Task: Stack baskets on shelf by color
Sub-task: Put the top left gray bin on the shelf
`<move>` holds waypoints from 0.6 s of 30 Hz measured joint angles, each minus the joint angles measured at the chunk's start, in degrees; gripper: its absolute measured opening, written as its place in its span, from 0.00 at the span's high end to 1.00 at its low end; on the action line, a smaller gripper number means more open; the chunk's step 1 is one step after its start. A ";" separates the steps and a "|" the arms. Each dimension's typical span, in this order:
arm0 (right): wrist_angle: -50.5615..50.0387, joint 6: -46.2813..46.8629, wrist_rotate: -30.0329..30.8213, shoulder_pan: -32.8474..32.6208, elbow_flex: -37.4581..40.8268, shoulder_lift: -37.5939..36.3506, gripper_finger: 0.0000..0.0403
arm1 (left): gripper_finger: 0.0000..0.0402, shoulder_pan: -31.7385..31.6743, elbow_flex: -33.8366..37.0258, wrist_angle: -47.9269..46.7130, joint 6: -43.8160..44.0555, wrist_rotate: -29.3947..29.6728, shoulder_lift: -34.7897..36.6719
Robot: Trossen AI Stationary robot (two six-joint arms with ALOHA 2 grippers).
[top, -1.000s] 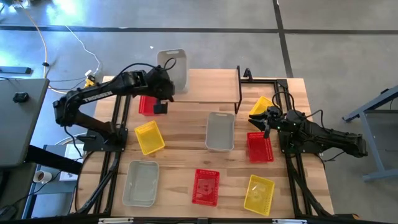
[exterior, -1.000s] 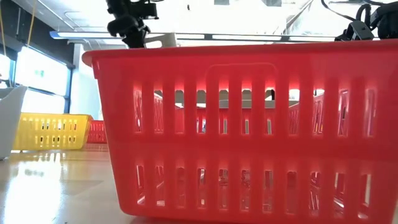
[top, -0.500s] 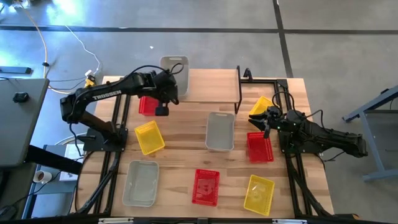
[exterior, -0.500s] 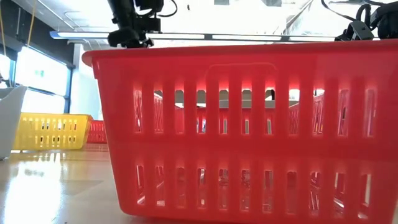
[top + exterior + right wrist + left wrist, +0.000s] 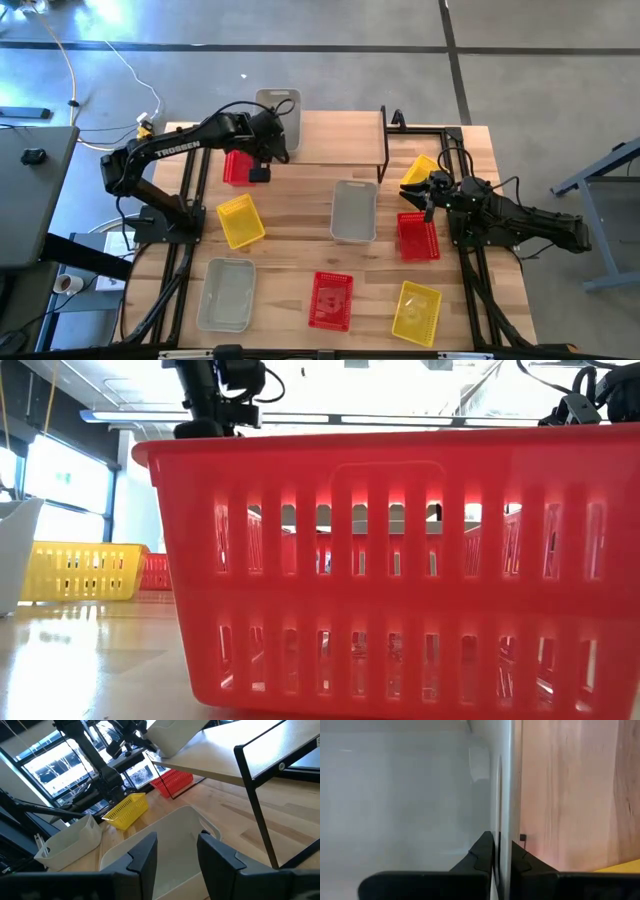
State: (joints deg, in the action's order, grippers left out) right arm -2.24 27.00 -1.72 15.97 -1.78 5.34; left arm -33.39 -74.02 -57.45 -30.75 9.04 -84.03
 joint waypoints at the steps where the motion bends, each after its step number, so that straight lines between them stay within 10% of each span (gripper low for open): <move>1: 0.00 0.00 0.02 0.00 0.02 0.00 0.69 | 1.00 0.00 0.00 -0.01 0.01 0.00 0.00; 18: 0.00 0.00 0.02 0.00 0.00 0.00 0.69 | 0.98 0.03 -0.51 0.21 0.10 0.04 -0.20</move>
State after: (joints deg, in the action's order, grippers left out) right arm -2.24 27.00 -1.70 15.97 -1.78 5.34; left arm -33.35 -74.53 -57.25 -30.65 9.07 -84.23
